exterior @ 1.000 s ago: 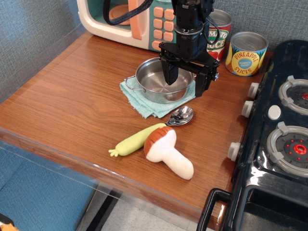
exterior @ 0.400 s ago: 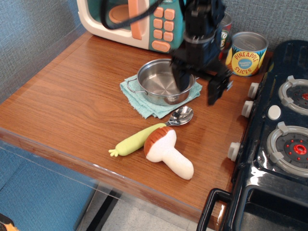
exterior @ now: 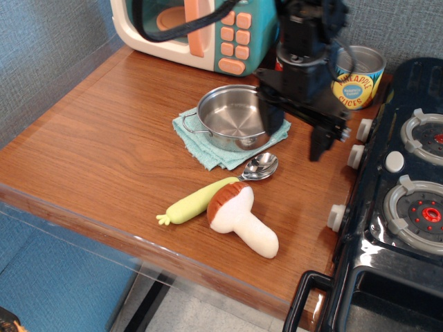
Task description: Pick up and place the white item into the metal pot
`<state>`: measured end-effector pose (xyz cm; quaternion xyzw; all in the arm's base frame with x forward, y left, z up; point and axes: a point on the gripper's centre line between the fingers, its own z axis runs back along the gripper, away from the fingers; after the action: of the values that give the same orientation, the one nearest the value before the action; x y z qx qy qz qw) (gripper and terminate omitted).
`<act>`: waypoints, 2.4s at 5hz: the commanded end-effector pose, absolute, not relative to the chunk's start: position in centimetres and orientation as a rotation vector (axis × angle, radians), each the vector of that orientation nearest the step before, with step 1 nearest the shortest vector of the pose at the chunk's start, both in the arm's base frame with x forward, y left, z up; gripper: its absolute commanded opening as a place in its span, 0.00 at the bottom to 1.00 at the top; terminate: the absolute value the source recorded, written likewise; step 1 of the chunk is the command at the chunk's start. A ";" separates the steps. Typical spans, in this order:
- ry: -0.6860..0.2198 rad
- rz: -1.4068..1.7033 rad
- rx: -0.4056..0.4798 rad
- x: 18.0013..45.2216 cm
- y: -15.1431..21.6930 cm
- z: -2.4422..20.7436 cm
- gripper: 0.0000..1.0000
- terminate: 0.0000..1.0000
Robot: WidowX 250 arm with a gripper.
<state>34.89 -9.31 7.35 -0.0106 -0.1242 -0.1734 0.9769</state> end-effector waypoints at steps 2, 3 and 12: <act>-0.200 -0.349 0.005 30.6 -7.6 6.9 1.00 0.00; -0.186 -0.317 0.002 30.4 -6.2 6.9 1.00 0.00; -0.196 -0.302 -0.062 31.1 -5.6 8.1 0.00 0.00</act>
<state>30.68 -5.77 6.06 -0.0322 -0.0612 -0.1488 0.9864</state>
